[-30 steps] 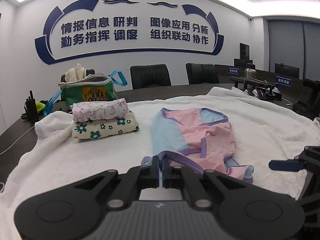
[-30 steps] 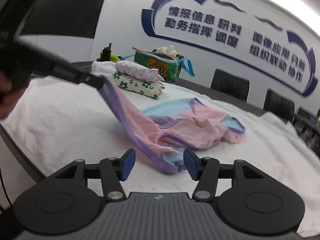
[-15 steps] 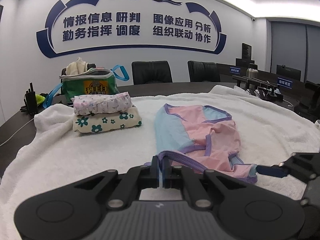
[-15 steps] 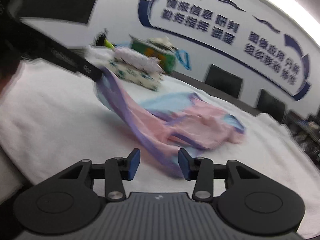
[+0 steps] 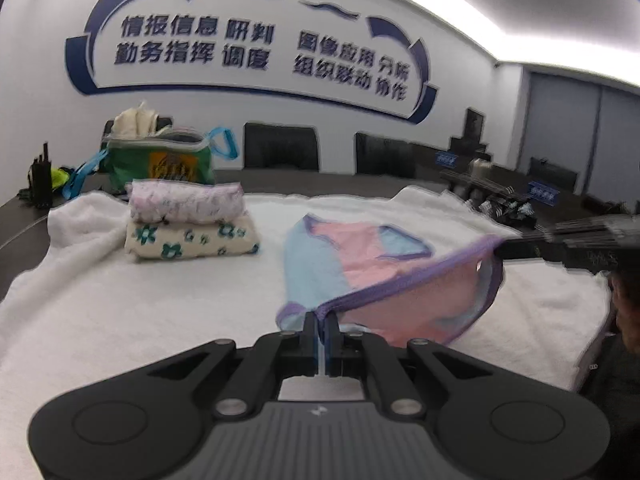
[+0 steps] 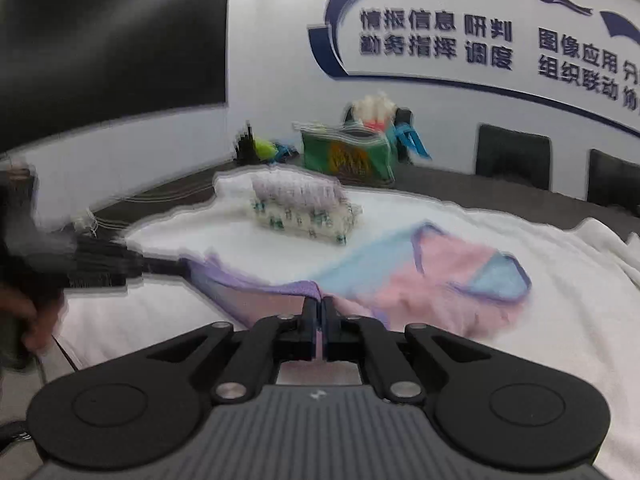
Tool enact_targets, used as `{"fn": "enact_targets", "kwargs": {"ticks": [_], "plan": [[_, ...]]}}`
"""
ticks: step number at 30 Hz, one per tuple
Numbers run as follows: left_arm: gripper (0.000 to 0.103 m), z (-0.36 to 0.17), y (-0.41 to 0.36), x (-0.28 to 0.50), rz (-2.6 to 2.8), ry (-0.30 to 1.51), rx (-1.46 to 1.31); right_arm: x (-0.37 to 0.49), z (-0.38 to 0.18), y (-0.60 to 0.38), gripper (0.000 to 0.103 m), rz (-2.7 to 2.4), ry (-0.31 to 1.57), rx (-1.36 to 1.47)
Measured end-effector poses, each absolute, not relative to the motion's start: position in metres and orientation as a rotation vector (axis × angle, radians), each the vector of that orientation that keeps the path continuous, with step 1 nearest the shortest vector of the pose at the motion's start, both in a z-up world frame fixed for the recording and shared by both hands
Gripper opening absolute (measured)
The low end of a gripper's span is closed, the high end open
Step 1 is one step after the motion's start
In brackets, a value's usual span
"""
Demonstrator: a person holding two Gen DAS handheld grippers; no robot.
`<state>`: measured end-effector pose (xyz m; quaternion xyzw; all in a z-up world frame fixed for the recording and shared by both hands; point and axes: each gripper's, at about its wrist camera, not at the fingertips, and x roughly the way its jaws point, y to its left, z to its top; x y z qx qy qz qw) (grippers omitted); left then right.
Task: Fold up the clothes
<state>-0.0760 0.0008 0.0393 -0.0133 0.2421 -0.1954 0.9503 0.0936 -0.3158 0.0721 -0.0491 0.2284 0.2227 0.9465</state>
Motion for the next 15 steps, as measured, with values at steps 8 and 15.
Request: {"fn": "enact_targets", "kwargs": {"ticks": [8, 15], "plan": [[0.001, 0.01, 0.003, -0.059, -0.318, 0.585, -0.027, 0.131, 0.006, -0.263, 0.046, 0.181, 0.512, -0.453], [0.001, 0.012, 0.003, -0.06, -0.326, 0.574, -0.036, 0.103, 0.041, -0.298, 0.056, 0.26, 0.456, -0.254]]}}
